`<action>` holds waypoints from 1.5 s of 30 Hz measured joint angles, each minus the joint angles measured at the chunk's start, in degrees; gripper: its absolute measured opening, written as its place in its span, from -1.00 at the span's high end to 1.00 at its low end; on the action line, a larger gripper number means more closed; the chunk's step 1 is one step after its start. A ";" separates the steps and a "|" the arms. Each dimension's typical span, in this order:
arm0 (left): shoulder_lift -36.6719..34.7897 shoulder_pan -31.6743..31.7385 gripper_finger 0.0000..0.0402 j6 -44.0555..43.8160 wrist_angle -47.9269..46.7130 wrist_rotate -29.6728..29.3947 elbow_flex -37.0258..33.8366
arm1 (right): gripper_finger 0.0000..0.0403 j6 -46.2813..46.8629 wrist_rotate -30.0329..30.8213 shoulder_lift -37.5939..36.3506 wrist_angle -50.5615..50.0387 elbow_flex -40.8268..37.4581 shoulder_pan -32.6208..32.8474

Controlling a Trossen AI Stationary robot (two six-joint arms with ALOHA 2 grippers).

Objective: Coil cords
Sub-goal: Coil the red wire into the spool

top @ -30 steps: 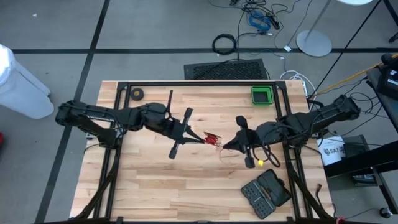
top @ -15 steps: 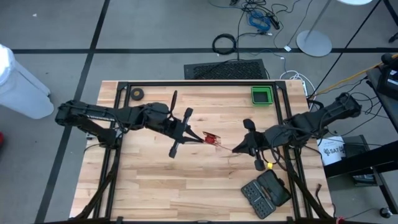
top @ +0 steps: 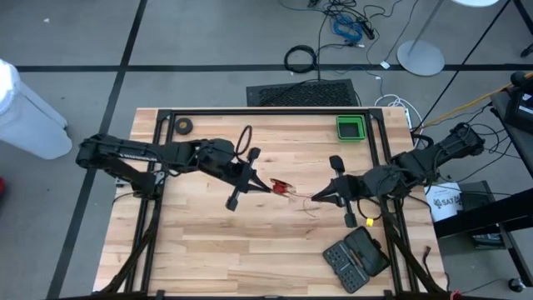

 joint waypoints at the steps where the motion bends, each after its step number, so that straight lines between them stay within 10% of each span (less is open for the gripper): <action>1: 0.50 0.00 0.99 0.00 0.34 0.24 0.00 | 1.00 -1.34 0.13 0.00 1.33 0.00 0.00; 23: 11.92 0.00 0.99 -4.24 12.00 15.65 0.00 | 1.00 -20.00 5.84 7.40 14.65 0.00 -0.69; 45: 5.13 0.84 0.99 -4.54 7.92 11.04 0.56 | 0.78 -8.32 5.16 6.58 6.10 -3.05 -4.78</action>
